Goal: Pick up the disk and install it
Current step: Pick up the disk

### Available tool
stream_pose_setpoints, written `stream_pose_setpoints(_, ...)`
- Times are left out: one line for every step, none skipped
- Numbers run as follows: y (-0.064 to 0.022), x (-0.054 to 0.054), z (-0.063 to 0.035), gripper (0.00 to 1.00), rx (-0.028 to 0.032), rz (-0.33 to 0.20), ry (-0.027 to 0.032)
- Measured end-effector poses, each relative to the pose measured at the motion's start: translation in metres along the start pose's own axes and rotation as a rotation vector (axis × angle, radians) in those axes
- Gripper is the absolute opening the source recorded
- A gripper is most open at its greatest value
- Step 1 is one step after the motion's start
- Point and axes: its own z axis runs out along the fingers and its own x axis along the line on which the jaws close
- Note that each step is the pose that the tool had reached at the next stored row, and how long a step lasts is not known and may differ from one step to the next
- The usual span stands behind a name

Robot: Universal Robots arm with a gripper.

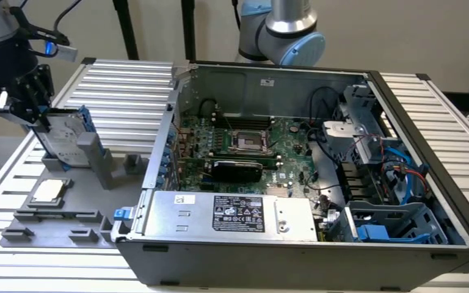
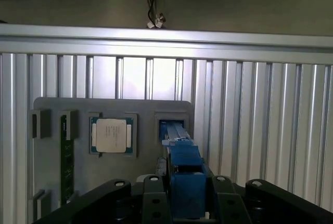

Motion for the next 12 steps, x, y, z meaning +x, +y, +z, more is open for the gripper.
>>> stream_pose_setpoints(0.0, 0.0, -0.0009, 0.33, 0.0002, 0.0, -0.0001)
stream_pose_setpoints(0.0, 0.0, -0.0025, 0.33, -0.0001, 0.0, 0.0001)
stream_pose_setpoints(0.0001, 0.0, -0.0042, 0.33, -0.0004, 0.0, 0.0002)
stream_pose_setpoints(0.0001, 0.0, -0.0058, 0.33, -0.0004, 0.0, 0.0002)
stream_pose_setpoints(0.0001, 0.0, -0.0078, 0.33, -0.0004, 0.0, 0.0002)
stream_pose_setpoints(0.0002, 0.0, -0.0099, 0.33, -0.0005, 0.0, 0.0002)
stream_pose_setpoints(0.0002, 0.0, -0.0119, 0.33, -0.0005, 0.0, 0.0003)
stream_pose_setpoints(0.0002, 0.0, -0.0134, 0.33, -0.0004, 0.0, 0.0002)
stream_pose_setpoints(0.0002, 0.0, -0.0145, 0.33, -0.0005, 0.0, 0.0002)
stream_pose_setpoints(0.0002, 0.0, -0.0148, 0.33, -0.0003, 0.0, 0.0001)
stream_pose_setpoints(0.0002, 0.0, -0.0148, 0.33, -0.0002, 0.0, 0.0001)
stream_pose_setpoints(0.0002, 0.0, -0.0148, 0.33, -0.0002, 0.0, 0.0001)
